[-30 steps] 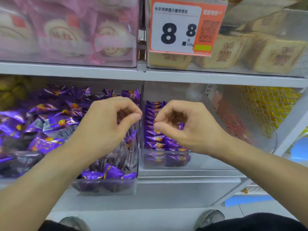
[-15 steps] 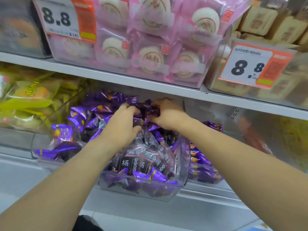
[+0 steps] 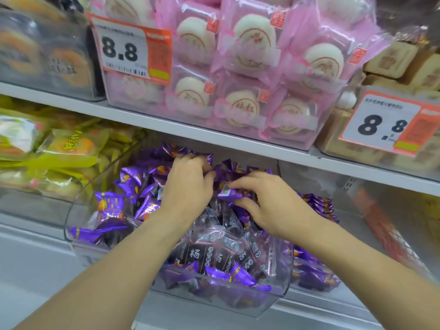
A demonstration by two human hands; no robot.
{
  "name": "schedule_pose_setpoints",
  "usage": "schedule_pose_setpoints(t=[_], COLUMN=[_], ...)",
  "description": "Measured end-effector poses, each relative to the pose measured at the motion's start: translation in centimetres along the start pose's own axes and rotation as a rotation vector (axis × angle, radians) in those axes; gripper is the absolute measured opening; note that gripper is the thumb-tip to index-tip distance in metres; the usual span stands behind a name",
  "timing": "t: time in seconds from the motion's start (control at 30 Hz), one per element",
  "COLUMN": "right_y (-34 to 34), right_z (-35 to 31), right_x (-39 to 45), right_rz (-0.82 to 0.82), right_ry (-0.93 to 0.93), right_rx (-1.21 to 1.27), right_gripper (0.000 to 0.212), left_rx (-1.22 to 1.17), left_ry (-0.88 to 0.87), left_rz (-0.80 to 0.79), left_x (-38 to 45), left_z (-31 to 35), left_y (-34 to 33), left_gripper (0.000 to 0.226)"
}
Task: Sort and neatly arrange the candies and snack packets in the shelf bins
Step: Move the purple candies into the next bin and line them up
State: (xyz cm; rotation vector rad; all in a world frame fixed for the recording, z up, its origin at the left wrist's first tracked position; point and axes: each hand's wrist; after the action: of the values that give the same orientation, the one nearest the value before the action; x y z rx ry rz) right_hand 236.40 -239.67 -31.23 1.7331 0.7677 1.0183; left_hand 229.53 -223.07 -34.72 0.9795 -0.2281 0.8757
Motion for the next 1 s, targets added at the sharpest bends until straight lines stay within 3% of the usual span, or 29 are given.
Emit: schedule_pose_setpoints(t=[0.17,0.27,0.33,0.4,0.5,0.6,0.9,1.0], right_y=[2.8,4.0,4.0,3.7,3.2,3.1,4.6,5.1], right_z=[-1.3,-1.2,-1.1,-0.5,0.5,1.0,2.1,2.9], right_x=[-4.8,-7.4,-8.4,-9.0,-9.5,-10.1,-11.4,-11.7], right_rz=[-0.018,-0.034,0.039,0.114,0.198,0.234,0.367,0.381], right_ry=[0.021,-0.044,-0.156,-0.344,-0.52,-0.571,-0.659,-0.646], right_rx=[0.152,0.443,0.782,1.056,1.17,1.276,1.43,1.479], right_gripper=[0.027,0.017,0.016,0.03,0.039,0.039,0.033,0.042], left_rx=[-0.4,-0.836,-0.956,-0.988,-1.015,-1.042,-0.893,-0.929], left_ry=[0.242,0.423,0.454,0.455,0.457,0.432,0.243,0.233], left_rz=[-0.172,-0.369,-0.469,-0.534,-0.609,-0.619,-0.58,-0.576], left_x=[-1.1,-1.8,-2.4,-3.0,-3.9,-4.5,-5.3,-5.5], left_z=[2.3,3.9,4.9,5.7,7.0,8.1,9.2,9.2], left_y=[2.6,3.6,3.8,3.7,3.3,2.7,1.3,1.1], left_gripper=[0.011,0.008,0.009,0.012,0.029,0.04,0.04,0.032])
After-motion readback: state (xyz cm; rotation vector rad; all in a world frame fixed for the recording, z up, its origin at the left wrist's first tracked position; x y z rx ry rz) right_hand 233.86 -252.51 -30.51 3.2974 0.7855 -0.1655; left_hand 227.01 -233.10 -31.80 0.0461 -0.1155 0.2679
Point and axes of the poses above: each hand's wrist, its own x-axis towards the middle knuckle, its own y-axis out of the back of the hand, z = x × y
